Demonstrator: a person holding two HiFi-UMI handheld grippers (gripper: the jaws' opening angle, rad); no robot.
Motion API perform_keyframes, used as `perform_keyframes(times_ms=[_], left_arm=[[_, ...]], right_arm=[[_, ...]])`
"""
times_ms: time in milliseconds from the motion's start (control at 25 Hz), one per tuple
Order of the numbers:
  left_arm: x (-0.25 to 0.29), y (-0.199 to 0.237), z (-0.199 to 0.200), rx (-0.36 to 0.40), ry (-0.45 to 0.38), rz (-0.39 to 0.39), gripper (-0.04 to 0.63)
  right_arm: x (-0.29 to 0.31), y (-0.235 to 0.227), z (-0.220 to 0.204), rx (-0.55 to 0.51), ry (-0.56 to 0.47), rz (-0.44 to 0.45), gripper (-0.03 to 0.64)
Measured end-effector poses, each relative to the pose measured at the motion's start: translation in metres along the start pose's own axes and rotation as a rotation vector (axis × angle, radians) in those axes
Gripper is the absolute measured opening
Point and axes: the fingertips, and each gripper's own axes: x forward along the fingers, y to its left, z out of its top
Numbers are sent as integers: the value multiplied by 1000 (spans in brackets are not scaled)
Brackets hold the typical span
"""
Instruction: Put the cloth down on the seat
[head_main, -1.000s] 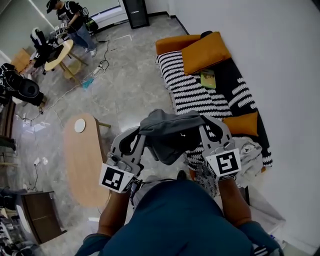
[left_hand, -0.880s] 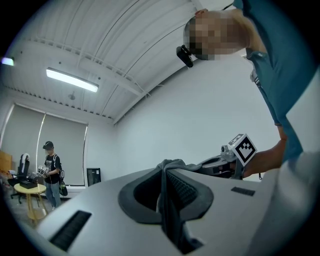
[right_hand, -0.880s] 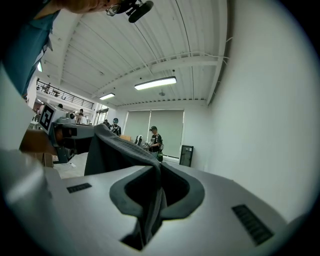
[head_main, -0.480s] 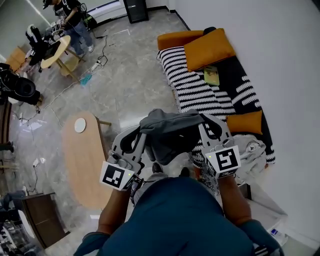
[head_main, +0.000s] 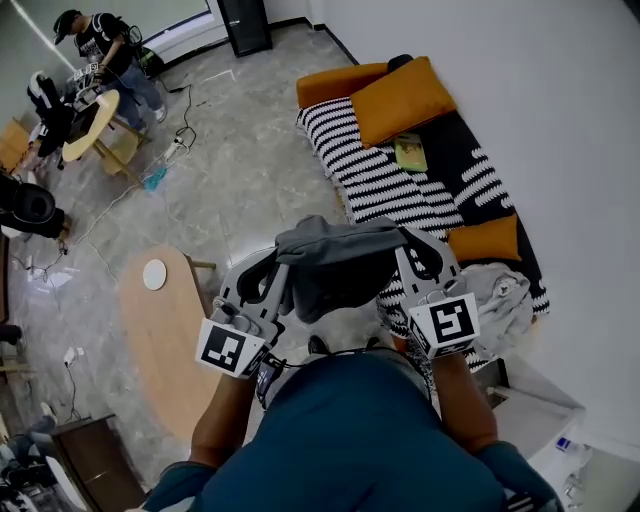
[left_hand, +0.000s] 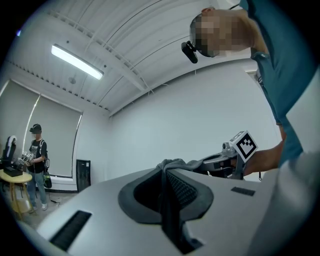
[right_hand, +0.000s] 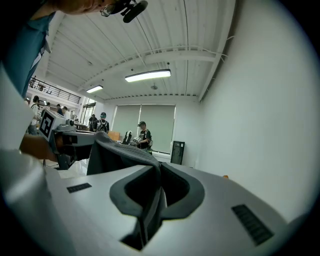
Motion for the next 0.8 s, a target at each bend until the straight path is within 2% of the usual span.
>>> perform_keyframes(times_ms=[200, 280, 440, 600, 800], left_arm=[[17, 7, -14, -3, 33, -16, 23], [26, 9, -12, -11, 18, -4, 23], [52, 9, -11, -22, 23, 16, 23], [79, 9, -14, 15, 15, 27, 23], [121, -2, -21, -2, 44, 38, 23]], right_arm=[[3, -7, -15, 16, 19, -7, 34], [5, -14, -21, 17, 31, 6, 34], [21, -43, -19, 25, 20, 11, 34], [35, -72, -18, 25, 3, 38, 34], [48, -116, -30, 39, 8, 46, 34]])
